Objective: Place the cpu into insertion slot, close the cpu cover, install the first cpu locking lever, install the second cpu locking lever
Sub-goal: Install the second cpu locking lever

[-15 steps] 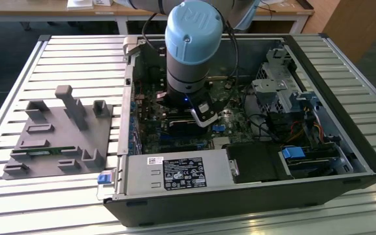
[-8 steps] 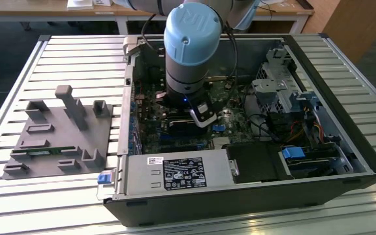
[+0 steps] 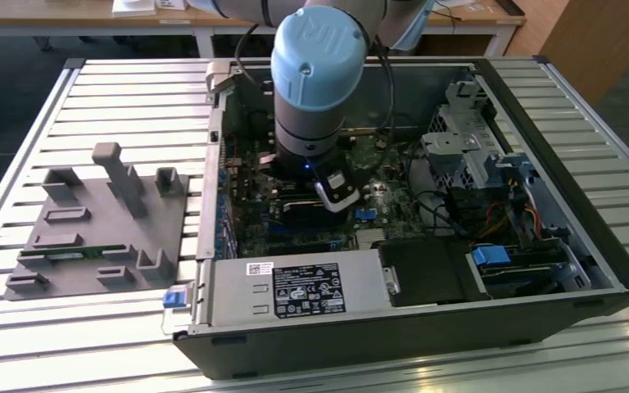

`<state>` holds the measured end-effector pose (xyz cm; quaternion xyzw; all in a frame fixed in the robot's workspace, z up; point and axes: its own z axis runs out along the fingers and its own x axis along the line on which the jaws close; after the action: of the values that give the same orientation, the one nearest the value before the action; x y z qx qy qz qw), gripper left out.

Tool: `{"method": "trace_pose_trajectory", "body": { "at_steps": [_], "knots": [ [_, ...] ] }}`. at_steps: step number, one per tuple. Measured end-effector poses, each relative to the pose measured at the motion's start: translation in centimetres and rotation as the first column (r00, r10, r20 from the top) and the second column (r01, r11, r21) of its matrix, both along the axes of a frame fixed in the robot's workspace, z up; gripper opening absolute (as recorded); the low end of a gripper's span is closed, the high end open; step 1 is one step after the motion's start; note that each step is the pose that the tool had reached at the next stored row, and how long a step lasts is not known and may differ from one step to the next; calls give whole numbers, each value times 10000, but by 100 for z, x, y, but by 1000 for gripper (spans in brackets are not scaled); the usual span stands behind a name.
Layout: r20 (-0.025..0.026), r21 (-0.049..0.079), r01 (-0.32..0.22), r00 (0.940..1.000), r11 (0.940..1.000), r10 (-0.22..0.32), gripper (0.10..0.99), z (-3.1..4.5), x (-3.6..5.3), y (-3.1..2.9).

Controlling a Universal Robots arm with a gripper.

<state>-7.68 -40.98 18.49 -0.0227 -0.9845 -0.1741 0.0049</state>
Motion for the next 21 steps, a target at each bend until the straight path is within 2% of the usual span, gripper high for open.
{"method": "trace_pose_trajectory", "body": {
  "at_steps": [11,21],
  "knots": [
    [-1,28,1,10000,10000,-1,102,-9,-44,23],
    [0,46,3,10000,10000,-3,102,-23,-46,30]
  ]
}}
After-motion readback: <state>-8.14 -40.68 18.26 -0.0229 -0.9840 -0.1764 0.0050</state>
